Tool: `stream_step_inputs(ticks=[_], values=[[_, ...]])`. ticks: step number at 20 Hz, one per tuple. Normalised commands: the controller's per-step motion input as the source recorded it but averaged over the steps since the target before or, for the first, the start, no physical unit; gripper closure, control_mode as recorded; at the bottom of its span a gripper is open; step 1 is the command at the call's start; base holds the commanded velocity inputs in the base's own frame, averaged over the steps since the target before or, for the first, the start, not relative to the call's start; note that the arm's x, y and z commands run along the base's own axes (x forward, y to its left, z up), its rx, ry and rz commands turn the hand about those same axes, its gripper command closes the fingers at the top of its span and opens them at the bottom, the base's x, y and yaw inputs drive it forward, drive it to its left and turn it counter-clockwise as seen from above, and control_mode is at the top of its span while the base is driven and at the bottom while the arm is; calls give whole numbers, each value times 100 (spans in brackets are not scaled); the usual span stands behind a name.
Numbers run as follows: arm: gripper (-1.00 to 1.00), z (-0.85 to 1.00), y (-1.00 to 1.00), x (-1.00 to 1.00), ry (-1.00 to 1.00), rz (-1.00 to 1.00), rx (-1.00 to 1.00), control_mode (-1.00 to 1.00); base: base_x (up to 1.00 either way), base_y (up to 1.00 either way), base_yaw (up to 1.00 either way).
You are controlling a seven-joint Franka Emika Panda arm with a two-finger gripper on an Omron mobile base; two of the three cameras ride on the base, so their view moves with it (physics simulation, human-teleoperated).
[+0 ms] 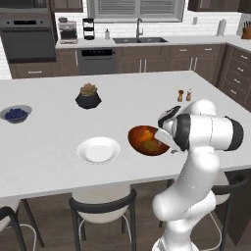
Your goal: Pick the chicken drumstick and avocado from their plates and place them in the bowl. Then put the bowl in the fridge.
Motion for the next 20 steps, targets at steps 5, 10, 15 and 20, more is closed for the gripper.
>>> stream_step_inputs(ticks=[5,10,15,20], values=[[100,-5,20,11,0,0,0,-100,0,0,0],[100,0,5,2,0,0,0,-100,0,0,0],[100,8,0,-27,-4,-7,0,-100,0,0,0],[100,17,-5,-51,-16,-11,0,-100,0,0,0]])
